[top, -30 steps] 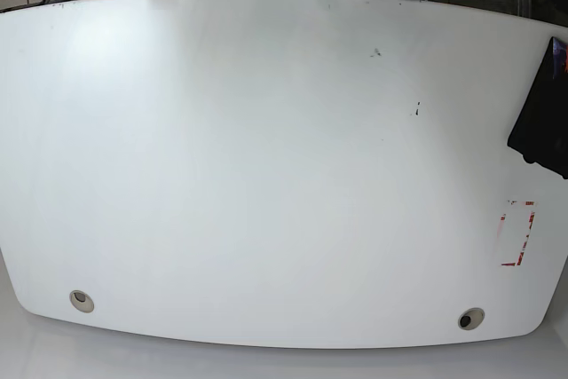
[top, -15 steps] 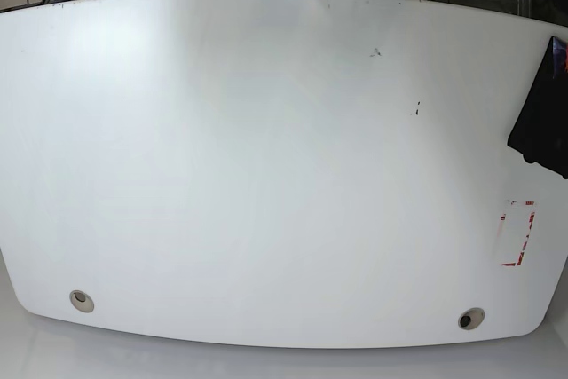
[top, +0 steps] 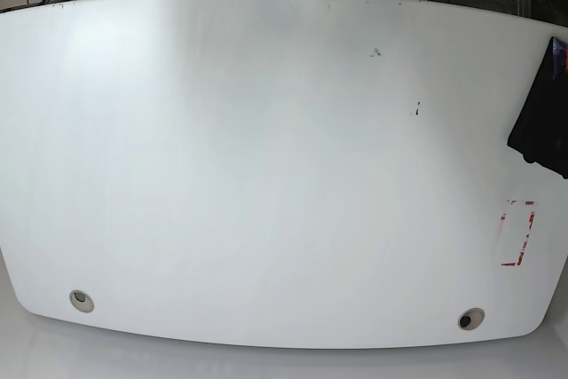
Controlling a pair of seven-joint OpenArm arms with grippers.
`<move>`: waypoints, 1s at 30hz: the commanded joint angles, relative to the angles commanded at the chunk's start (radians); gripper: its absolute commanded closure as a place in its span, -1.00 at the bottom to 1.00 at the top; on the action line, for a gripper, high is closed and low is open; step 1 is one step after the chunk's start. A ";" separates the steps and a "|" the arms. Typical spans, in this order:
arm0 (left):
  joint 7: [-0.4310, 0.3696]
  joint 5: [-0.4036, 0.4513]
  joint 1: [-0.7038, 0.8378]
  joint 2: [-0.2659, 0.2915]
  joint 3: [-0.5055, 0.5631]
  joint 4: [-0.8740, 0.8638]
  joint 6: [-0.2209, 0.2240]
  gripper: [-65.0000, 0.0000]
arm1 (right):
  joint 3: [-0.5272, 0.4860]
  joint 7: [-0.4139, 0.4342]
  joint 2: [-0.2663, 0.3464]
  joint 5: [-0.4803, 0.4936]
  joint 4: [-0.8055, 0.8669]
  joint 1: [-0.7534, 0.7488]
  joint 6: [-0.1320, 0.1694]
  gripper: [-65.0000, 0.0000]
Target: Layout the t-shirt on the table in an organized manner, then fold the t-shirt properly
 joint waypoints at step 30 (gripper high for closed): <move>0.064 0.046 -0.385 -0.035 0.000 -0.473 0.137 0.65 | -0.003 0.002 -0.032 -0.115 -0.431 0.328 -0.167 0.60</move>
